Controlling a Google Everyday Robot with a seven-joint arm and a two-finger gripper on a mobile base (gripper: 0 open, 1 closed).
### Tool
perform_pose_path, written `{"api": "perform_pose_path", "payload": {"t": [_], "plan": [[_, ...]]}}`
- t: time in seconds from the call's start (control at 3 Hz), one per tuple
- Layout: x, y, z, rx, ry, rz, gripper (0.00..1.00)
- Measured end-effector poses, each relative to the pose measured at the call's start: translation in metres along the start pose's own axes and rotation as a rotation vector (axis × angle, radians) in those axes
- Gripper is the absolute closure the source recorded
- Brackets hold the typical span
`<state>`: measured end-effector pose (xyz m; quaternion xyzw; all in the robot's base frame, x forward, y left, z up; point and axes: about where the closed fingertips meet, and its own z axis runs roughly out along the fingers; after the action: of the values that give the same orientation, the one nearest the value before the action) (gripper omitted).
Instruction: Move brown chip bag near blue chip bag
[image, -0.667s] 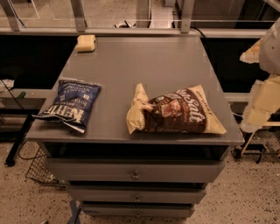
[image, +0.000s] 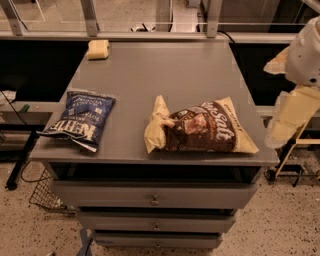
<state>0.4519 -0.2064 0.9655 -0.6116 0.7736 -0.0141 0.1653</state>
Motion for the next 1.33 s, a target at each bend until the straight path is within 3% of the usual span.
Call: {"api": "perform_pose_path", "payload": {"t": [0.33, 1.0, 1.33], "plan": [[-0.015, -0.010, 0.025, -0.063, -0.070, -0.019, 0.00], [-0.057, -0.007, 0.083, -0.148, -0.100, -0.091, 0.00], [-0.075, 0.001, 0.102, -0.179, -0.122, -0.125, 0.21]]}}
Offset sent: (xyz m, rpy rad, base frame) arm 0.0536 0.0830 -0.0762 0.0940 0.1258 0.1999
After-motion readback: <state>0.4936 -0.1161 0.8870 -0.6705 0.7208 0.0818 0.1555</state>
